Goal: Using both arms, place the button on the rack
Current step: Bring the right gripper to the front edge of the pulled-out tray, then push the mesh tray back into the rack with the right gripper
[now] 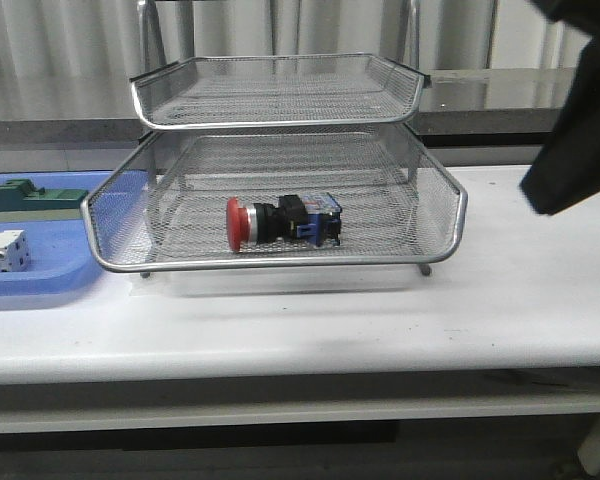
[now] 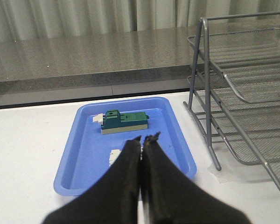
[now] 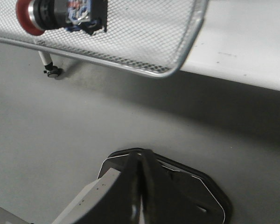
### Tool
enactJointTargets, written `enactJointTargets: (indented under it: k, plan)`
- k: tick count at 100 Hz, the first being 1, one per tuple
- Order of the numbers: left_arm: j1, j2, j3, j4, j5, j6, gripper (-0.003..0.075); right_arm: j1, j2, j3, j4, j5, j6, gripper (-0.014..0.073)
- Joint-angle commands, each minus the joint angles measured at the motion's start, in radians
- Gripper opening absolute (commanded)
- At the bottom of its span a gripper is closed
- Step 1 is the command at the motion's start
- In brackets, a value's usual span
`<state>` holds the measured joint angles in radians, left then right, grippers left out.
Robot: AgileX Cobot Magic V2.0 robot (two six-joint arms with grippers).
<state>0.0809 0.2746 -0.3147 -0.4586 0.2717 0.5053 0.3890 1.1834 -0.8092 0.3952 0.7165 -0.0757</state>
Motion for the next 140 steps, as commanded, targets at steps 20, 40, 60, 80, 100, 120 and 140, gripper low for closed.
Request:
enactJointTargets:
  k: [20, 40, 60, 80, 100, 120, 140]
  plan:
    - [0.0, 0.008, -0.027, -0.019, -0.071, -0.007, -0.002, 0.175, 0.142, -0.027, 0.033, -0.19, -0.017, -0.0067]
    - [0.0, 0.008, -0.027, -0.019, -0.071, -0.007, -0.002, 0.26, 0.23, -0.048, 0.036, -0.262, -0.016, -0.0067]
    - [0.0, 0.008, -0.027, -0.019, -0.071, -0.007, -0.002, 0.304, 0.317, -0.107, 0.036, -0.299, -0.016, -0.0066]
    - [0.0, 0.008, -0.027, -0.019, -0.071, -0.007, -0.002, 0.304, 0.408, -0.179, 0.036, -0.299, -0.017, -0.0066]
    - [0.0, 0.008, -0.027, -0.019, -0.071, -0.007, -0.002, 0.302, 0.462, -0.248, -0.008, -0.301, -0.017, -0.0066]
    - [0.0, 0.008, -0.027, -0.019, -0.071, -0.007, -0.002, 0.281, 0.496, -0.304, -0.06, -0.308, -0.017, -0.0066]
    - [0.0, 0.008, -0.027, -0.019, -0.071, -0.007, -0.002, 0.223, 0.548, -0.373, -0.09, -0.293, -0.017, -0.0066]
